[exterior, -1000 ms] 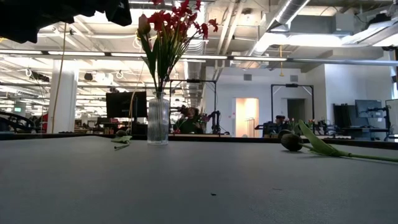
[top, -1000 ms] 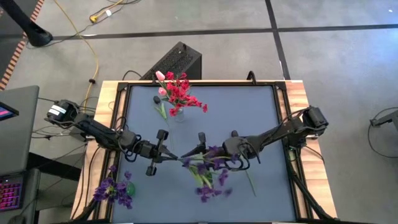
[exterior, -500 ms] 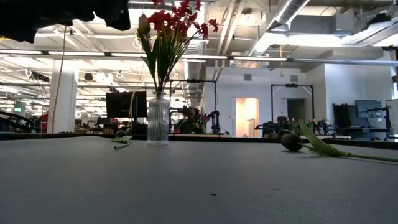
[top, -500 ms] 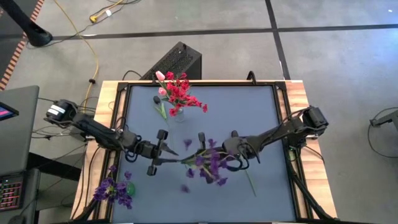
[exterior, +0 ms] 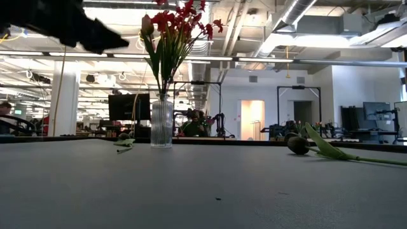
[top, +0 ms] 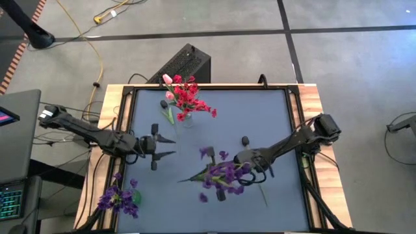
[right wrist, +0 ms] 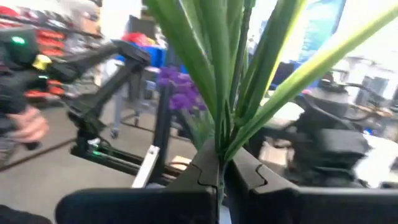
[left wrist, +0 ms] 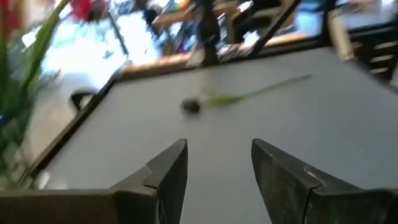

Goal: Sort flowers into vase by color
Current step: Put the violet flowers into the green vase

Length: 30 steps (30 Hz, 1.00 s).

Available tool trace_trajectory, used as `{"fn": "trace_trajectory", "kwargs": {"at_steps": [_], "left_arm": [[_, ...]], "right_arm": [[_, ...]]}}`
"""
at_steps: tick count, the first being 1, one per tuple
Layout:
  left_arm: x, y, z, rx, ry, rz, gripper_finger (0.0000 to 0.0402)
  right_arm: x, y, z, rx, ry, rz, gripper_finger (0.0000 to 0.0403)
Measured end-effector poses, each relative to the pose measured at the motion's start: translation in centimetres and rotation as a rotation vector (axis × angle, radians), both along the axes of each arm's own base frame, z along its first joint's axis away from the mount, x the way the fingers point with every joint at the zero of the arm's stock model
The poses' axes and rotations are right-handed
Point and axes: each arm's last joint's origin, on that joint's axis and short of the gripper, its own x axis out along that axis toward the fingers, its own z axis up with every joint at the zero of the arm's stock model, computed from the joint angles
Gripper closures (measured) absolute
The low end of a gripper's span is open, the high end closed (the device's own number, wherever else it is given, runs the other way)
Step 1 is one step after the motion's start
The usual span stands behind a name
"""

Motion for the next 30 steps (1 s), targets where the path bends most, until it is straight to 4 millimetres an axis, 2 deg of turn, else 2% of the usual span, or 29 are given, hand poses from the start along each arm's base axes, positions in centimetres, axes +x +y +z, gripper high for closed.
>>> {"fn": "trace_trajectory", "kwargs": {"at_steps": [4, 12, 20, 24, 30], "left_arm": [[-1.3, 0.6, -0.2, -0.051, 0.048, 0.101, 0.0235], [-2.3, 1.1, -0.4, -0.079, 0.083, 0.17, 0.0236], [-2.6, 1.2, -1.3, -0.079, 0.173, 0.182, 0.0236], [-2.7, 1.2, -1.4, -0.075, 0.187, 0.183, 0.0236], [-2.7, 1.3, -1.5, -0.072, 0.189, 0.187, 0.0236]], "right_arm": [[2.4, 1.1, -1.6, 0.001, -0.03, 0.055, 0.0368], [9.2, 3.3, -2.4, -0.041, -0.114, 0.088, 0.0368], [14.7, 2.6, -3.5, -0.025, -0.124, 0.132, 0.0368], [16.5, 2.3, -4.2, -0.038, -0.14, 0.124, 0.0368], [17.8, 2.1, -5.3, -0.032, -0.132, 0.118, 0.0368]]}}
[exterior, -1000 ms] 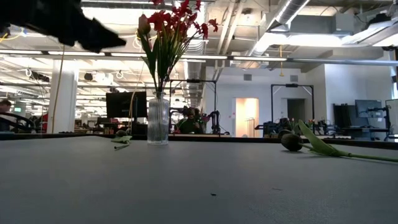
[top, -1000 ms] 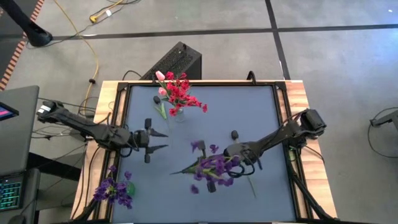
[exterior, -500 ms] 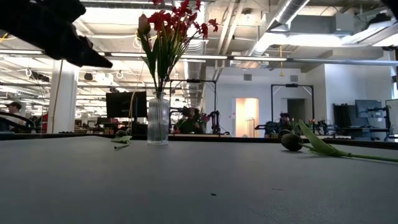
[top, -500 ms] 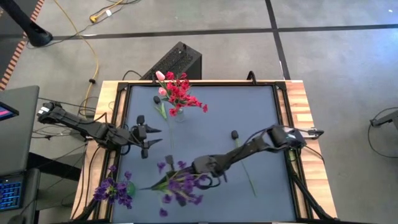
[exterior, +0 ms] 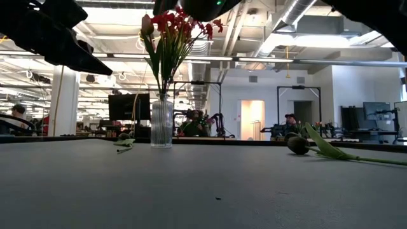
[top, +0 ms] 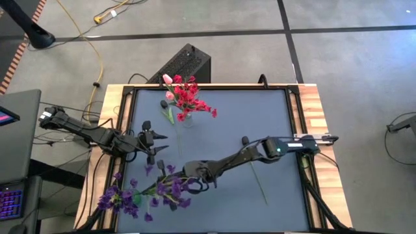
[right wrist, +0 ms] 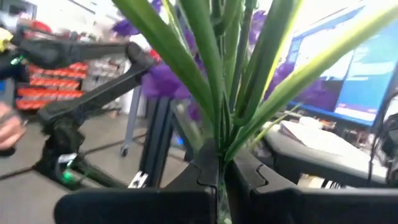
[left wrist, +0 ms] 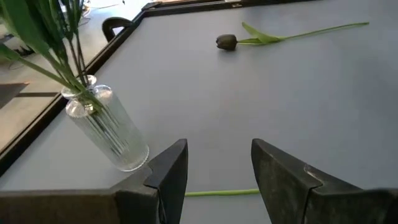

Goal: Sort flowers into vase by color
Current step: Put the violet flowers into the green vase

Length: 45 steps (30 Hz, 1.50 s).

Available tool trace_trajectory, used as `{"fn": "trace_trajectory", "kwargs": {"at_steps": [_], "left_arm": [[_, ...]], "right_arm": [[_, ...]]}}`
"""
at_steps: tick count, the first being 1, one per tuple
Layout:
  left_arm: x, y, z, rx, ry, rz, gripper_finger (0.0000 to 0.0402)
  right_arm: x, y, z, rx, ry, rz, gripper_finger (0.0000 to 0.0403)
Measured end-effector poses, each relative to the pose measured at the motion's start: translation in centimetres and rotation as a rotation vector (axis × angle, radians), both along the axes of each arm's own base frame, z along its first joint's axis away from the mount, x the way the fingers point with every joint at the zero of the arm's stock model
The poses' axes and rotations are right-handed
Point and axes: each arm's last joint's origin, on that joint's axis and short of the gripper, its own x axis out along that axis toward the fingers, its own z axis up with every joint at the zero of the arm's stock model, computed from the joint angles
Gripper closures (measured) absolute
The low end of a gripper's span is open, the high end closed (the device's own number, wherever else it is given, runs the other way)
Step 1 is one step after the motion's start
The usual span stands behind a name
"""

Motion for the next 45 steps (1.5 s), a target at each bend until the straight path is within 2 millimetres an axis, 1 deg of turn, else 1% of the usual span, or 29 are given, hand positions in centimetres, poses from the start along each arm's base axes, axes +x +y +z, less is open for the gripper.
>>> {"fn": "trace_trajectory", "kwargs": {"at_steps": [6, 13, 14, 16, 17, 19, 21, 23, 24, 26, 30, 34, 36, 39, 40, 43, 45], "left_arm": [[0.0, 0.1, 0.0, 0.018, -0.005, 0.035, 0.0236], [0.0, 0.1, 0.1, 0.028, -0.014, 0.03, 0.0236], [0.1, 0.1, 0.4, 0.045, -0.015, 0.022, 0.0236], [0.2, 0.0, 1.6, 0.082, -0.02, 0.0, 0.0236], [0.2, 0.0, 2.6, 0.08, -0.033, -0.012, 0.0236], [0.1, -0.1, 4.6, 0.041, -0.045, -0.047, 0.0236], [-0.1, -0.2, 6.0, -0.002, -0.015, -0.079, 0.0236], [-0.4, -0.2, 7.2, -0.045, 0.028, -0.105, 0.0236], [-0.7, -0.3, 7.6, -0.073, 0.057, -0.123, 0.0236], [-0.9, -0.6, 8.5, -0.129, 0.087, -0.175, 0.0236], [-1.5, -1.6, 9.7, -0.186, 0.117, -0.337, 0.0236], [-2.4, -2.6, 10.8, -0.226, 0.104, -0.534, 0.0236], [-2.6, -3.1, 11.1, -0.249, 0.09, -0.599, 0.0236], [-2.9, -3.5, 11.0, -0.23, 0.094, -0.648, 0.0236], [-2.9, -3.6, 10.9, -0.222, 0.094, -0.659, 0.0236], [-2.5, -3.8, 10.6, -0.195, 0.102, -0.66, 0.0236], [-2.1, -4.0, 10.4, -0.184, 0.093, -0.655, 0.0236]], "right_arm": [[0.0, 0.0, -0.1, -0.003, 0.007, 0.001, 0.0367], [-0.1, 0.3, 0.1, -0.01, -0.004, 0.015, 0.0367], [-0.1, 0.3, 0.0, -0.013, 0.008, 0.015, 0.0367], [-0.1, 0.3, 0.3, -0.03, 0.062, 0.016, 0.0367], [-0.3, 0.4, 0.6, -0.044, 0.102, 0.017, 0.0367], [-0.9, 0.2, 2.2, -0.094, 0.185, -0.002, 0.0367], [-2.1, -0.2, 5.1, -0.143, 0.25, -0.025, 0.0367], [-3.5, -0.2, 8.0, -0.18, 0.26, -0.023, 0.0367], [-4.2, -0.2, 9.1, -0.205, 0.275, -0.028, 0.0367], [-5.3, 0.0, 10.2, -0.256, 0.317, -0.036, 0.0368], [-6.4, 0.4, 10.1, -0.331, 0.422, -0.041, 0.037], [-6.6, 0.2, 10.9, -0.31, 0.391, -0.041, 0.0367], [-6.2, 0.1, 10.6, -0.294, 0.386, -0.045, 0.0367], [-5.7, -0.1, 9.8, -0.285, 0.388, -0.049, 0.0367], [-5.6, -0.1, 9.9, -0.283, 0.374, -0.051, 0.0368], [-5.5, -0.8, 11.0, -0.256, 0.304, -0.074, 0.0368], [-5.3, -1.3, 11.4, -0.243, 0.271, -0.087, 0.0367]]}}
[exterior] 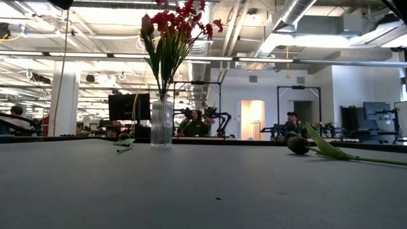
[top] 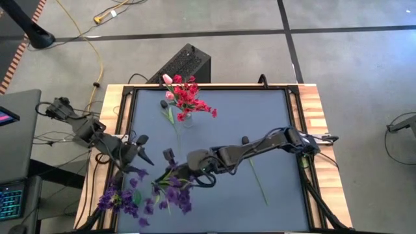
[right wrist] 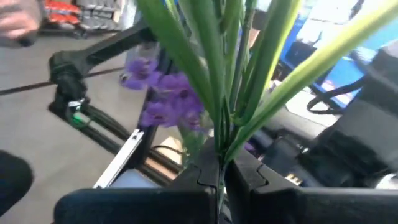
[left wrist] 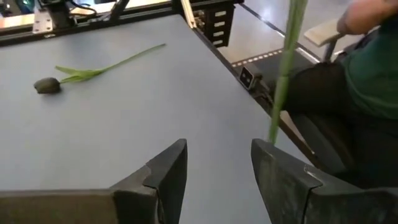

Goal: Sort flowers into vase by color
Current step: Put the violet flowers into the green vase

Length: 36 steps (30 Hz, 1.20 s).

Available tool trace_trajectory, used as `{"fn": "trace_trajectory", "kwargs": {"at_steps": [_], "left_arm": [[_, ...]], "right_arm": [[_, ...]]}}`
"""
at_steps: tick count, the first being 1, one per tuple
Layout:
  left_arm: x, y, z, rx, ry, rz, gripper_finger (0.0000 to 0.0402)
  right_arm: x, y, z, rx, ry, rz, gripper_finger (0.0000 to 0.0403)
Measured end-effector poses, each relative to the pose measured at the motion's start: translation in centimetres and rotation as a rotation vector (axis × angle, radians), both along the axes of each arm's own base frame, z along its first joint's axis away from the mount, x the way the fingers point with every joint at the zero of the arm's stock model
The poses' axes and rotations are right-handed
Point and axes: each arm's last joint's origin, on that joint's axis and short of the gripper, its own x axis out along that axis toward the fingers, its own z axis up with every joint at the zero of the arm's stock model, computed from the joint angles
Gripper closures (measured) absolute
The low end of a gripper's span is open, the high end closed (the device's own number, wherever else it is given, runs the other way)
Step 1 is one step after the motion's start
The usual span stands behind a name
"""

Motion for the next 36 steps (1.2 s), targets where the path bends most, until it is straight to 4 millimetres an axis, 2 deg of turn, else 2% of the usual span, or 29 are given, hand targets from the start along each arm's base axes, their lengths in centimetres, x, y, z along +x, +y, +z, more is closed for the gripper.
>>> {"fn": "trace_trajectory", "kwargs": {"at_steps": [8, 16, 22, 29, 36], "left_arm": [[1.3, -1.0, -0.4, 0.027, -0.024, -0.061, 0.0236], [1.6, -1.3, 0.0, -0.002, -0.064, -0.096, 0.0242], [1.7, -1.2, 0.1, 0.017, -0.079, -0.084, 0.0289], [1.7, -1.1, 0.1, 0.055, -0.099, -0.059, 0.0384], [1.8, -1.1, 0.1, 0.058, -0.102, -0.042, 0.0396]], "right_arm": [[0.9, -2.9, -0.2, 0.03, 0.014, -0.065, 0.0367], [0.9, -3.0, -0.5, 0.023, 0.04, -0.066, 0.0367], [0.9, -3.0, -0.5, 0.024, 0.04, -0.066, 0.0367], [0.9, -3.0, -0.5, 0.026, 0.044, -0.066, 0.0365], [0.8, -2.5, -0.5, 0.026, 0.042, -0.06, 0.0345]]}}
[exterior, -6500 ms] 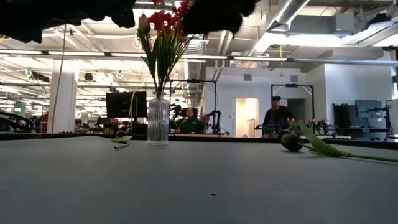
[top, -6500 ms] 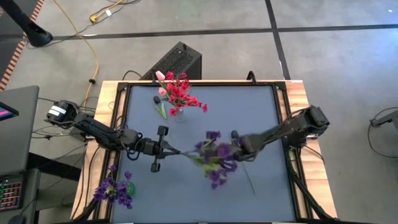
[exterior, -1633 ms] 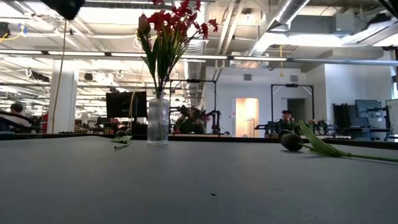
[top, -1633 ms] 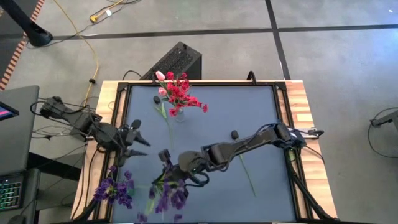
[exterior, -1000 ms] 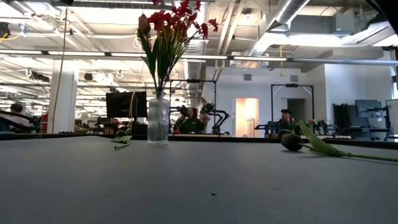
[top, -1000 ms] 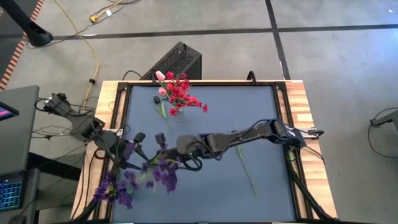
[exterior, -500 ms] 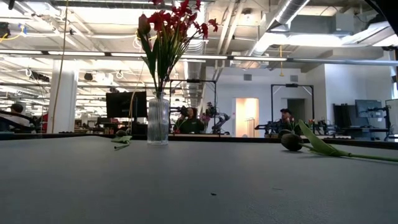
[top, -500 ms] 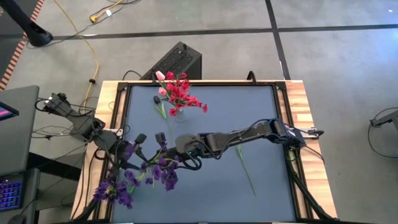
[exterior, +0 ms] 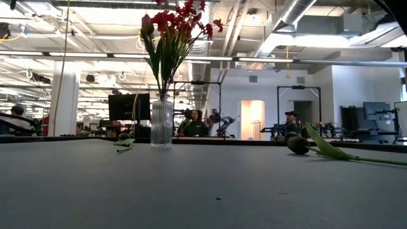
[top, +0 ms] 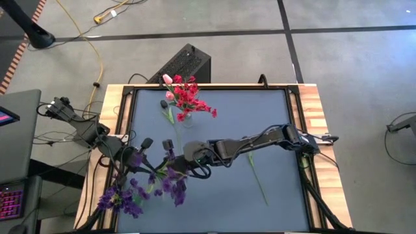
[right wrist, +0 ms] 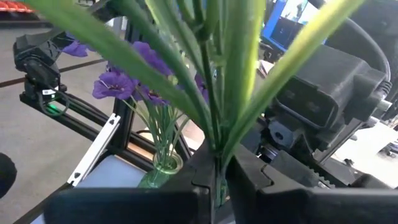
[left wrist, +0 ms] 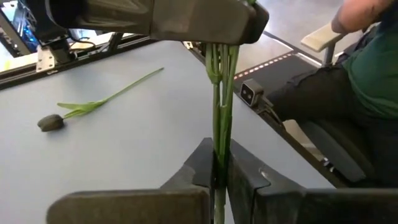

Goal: Sort flowers into vase by color
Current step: Put the violet flowers into the green vase

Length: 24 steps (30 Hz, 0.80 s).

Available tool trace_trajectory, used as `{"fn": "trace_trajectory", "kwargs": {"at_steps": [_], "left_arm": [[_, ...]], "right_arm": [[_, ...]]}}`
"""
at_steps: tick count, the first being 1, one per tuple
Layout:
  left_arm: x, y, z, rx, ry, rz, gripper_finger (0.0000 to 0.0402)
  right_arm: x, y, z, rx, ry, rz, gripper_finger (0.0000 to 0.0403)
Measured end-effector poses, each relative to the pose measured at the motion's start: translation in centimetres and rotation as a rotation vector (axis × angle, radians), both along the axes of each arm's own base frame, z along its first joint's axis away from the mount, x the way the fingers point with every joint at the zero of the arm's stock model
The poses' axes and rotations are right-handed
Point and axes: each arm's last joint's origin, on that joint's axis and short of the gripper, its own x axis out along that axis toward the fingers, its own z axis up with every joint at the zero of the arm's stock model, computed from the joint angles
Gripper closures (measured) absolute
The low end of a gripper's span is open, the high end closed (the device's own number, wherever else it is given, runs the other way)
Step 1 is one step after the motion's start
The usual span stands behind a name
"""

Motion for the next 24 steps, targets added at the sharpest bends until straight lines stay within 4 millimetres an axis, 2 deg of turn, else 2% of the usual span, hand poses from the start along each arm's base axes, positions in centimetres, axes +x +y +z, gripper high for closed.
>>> {"fn": "trace_trajectory", "kwargs": {"at_steps": [6, 9, 13, 18, 24], "left_arm": [[0.0, 0.0, 0.0, 0.0, -0.001, 0.002, 0.0399], [0.0, 0.0, 0.1, -0.005, -0.01, 0.002, 0.0399], [-0.5, 0.4, 0.7, 0.003, -0.04, 0.022, 0.0399], [-2.8, 2.2, 3.1, 0.044, -0.085, 0.108, 0.04], [-6.2, 4.5, 5.3, -0.009, -0.131, 0.153, 0.0401]], "right_arm": [[0.0, 0.0, -0.2, -0.007, 0.026, -0.002, 0.0302], [-0.2, -0.1, -0.3, -0.01, 0.061, -0.014, 0.0254], [-1.1, -0.4, 0.9, -0.022, 0.081, -0.049, 0.0178], [-2.6, -0.6, 1.7, -0.014, 0.185, -0.054, 0.0116], [-3.1, -0.6, 0.9, 0.022, 0.309, -0.07, 0.0102]]}}
